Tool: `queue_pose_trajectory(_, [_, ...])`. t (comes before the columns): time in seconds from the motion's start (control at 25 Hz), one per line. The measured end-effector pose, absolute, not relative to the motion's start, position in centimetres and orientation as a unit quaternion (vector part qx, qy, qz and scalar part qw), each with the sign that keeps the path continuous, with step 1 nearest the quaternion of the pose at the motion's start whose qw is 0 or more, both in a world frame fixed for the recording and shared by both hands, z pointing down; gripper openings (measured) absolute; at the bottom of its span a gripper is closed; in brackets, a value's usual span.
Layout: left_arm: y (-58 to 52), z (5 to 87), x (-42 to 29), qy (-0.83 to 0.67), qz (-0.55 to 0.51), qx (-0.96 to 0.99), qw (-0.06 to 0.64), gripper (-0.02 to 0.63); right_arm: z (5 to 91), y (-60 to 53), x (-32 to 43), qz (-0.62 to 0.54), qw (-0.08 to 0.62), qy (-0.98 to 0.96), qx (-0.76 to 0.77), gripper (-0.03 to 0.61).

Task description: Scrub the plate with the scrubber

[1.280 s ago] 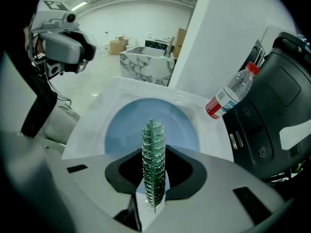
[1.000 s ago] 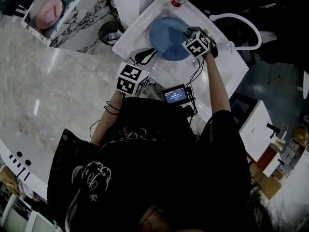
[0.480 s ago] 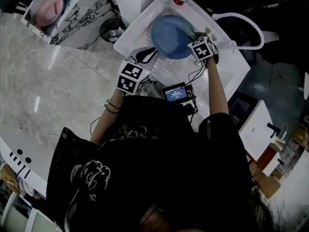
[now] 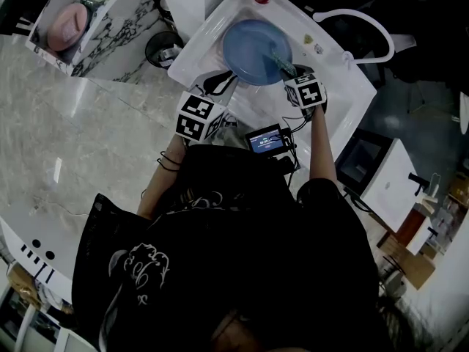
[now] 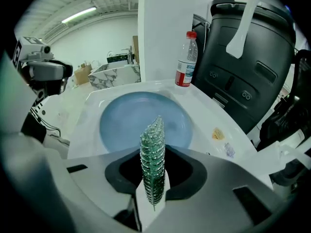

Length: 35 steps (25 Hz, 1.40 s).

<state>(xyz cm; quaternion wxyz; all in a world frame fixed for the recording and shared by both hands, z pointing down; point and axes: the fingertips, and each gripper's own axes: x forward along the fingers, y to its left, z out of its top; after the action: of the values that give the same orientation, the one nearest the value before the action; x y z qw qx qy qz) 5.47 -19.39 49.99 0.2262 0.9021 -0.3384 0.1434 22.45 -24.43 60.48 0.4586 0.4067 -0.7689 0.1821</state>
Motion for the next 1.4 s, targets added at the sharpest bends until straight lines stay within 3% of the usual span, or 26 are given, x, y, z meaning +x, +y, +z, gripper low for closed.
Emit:
queue_pose_trajectory(0.96, [-17.5, 49.0, 1.3, -0.305, 0.138, 0.919, 0.208, 0.058, 57.5, -19.5, 12.8, 0.198, 0.404, -0.786, 0.424, 0.091])
queue_pose_trajectory(1.4, [-15.9, 49.3, 0.7, -0.281, 0.128, 0.926, 0.217, 0.060, 51.3, -17.0, 11.3, 0.193, 0.291, -0.789, 0.506, 0.091])
